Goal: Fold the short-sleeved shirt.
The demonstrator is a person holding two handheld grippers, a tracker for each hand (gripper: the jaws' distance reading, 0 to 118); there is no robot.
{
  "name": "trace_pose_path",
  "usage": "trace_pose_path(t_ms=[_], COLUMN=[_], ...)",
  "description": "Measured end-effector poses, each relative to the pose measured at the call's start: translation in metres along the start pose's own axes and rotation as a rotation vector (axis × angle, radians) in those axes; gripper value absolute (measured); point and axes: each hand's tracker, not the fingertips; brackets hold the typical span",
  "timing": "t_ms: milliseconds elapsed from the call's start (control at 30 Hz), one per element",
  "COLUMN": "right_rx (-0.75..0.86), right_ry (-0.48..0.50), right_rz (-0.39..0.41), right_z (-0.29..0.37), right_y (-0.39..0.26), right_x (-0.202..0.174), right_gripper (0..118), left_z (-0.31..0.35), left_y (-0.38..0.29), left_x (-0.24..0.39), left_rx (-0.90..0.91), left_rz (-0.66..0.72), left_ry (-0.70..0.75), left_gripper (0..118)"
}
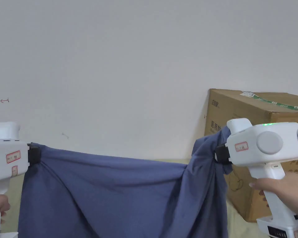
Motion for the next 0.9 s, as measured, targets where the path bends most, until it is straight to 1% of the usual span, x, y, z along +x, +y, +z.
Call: trace_pose_path(t_ms=[100, 200, 333, 367, 433, 467, 533, 600, 633, 733, 800, 867, 900], right_rx=[0.035, 0.067, 0.091, 0.093, 0.087, 0.072, 0.045, -0.016, -0.048, -0.235, -0.358, -0.445, -0.472], right_ry=[-0.029, -0.071, -0.111, -0.124, -0.149, -0.153, -0.148, -0.133, -0.122, -0.018, 0.021, 0.069, 0.088], right_rz=[0.029, 0.075, 0.089, 0.103, 0.173, 0.212, 0.249, 0.298, 0.310, 0.373, 0.384, 0.380, 0.366], right_z=[-0.008, -0.016, -0.029, -0.032, -0.041, -0.047, -0.059, -0.071, -0.080, -0.092, -0.090, -0.078, -0.066], right_y=[0.026, 0.050, 0.066, 0.065, 0.054, 0.044, 0.015, -0.033, -0.055, -0.149, -0.206, -0.254, -0.274], right_x=[-0.002, -0.004, -0.007, -0.010, -0.016, -0.021, -0.025, -0.033, -0.032, -0.039, -0.042, -0.043, -0.044], right_gripper=[14, 14, 14, 14, 13, 13, 14, 14, 14, 14, 14, 14, 14], left_z=[-0.017, -0.031, -0.048, -0.053, -0.061, -0.065, -0.070, -0.075, -0.075, -0.070, -0.060, -0.044, -0.033], left_y=[0.013, 0.028, 0.038, 0.037, 0.028, 0.020, -0.006, -0.051, -0.073, -0.162, -0.211, -0.253, -0.267], left_x=[0.003, 0.006, 0.010, 0.011, 0.011, 0.010, 0.008, 0.004, 0.002, -0.004, -0.007, -0.011, -0.012], left_rx=[0.018, 0.042, 0.067, 0.068, 0.056, 0.040, -0.009, -0.118, -0.166, -0.403, -0.576, -0.692, -0.724], left_rz=[-0.014, -0.026, -0.057, -0.070, -0.080, -0.085, -0.084, -0.068, -0.061, -0.053, -0.061, -0.079, -0.096], left_ry=[0.007, 0.004, 0.003, 0.007, 0.009, 0.007, -0.003, -0.028, -0.041, -0.081, -0.147, -0.195, -0.203], left_gripper=[1, 1, 1, 1, 1, 1, 2, 2, 2, 1, 1, 2, 1])
